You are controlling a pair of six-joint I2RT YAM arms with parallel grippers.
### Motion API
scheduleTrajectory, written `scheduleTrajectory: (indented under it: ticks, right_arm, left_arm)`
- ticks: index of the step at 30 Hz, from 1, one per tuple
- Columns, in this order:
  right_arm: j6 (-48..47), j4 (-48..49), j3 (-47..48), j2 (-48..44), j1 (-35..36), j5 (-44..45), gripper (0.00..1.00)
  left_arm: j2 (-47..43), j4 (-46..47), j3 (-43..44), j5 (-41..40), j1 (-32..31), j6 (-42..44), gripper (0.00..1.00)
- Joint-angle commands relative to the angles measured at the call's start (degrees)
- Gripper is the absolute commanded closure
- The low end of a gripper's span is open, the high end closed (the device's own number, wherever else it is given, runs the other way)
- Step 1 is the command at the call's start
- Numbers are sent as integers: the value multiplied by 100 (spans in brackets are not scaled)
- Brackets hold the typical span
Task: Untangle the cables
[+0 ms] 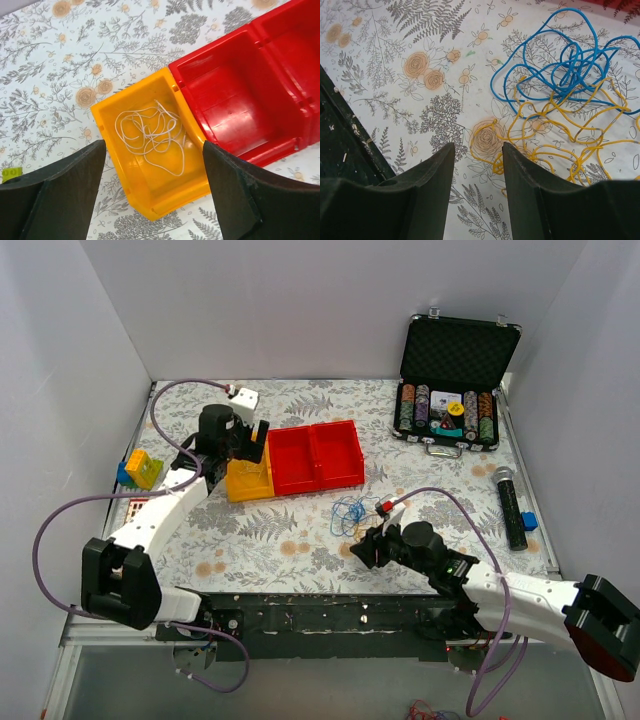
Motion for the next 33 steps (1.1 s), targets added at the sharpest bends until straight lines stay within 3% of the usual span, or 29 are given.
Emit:
scheduleTrajectory:
  ticks: [1, 4, 9, 14, 20, 28, 33]
  right_arm:
    - [-7, 21, 108, -258, -5, 112, 49]
    - [-25, -76, 81, -408, -5, 209, 49]
    - [10, -392, 90, -785, 3, 464, 46]
    - [1, -998, 178, -1505, 3, 850, 46]
    - [63, -1789, 134, -2376, -5, 1421, 44]
    - [151, -2124, 64, -2843, -14, 1642, 45]
    - [54, -2159, 151, -2834, -23, 1651, 45]
  left_arm:
    - [-427, -664, 364, 764, -28, -326, 22]
    - [-804, -814, 137, 1960, -421, 15, 14]
    - [-1210, -508, -821, 2261, -1836, 755, 8]
    - [-553, 151, -920, 2306, -2602, 641, 7]
    - [590, 1425, -612, 1858, -2893, 1106, 4]
    - [1751, 1533, 223, 2278, -2911, 2476, 2]
    - [2024, 884, 478, 2937, -2911, 3206, 4]
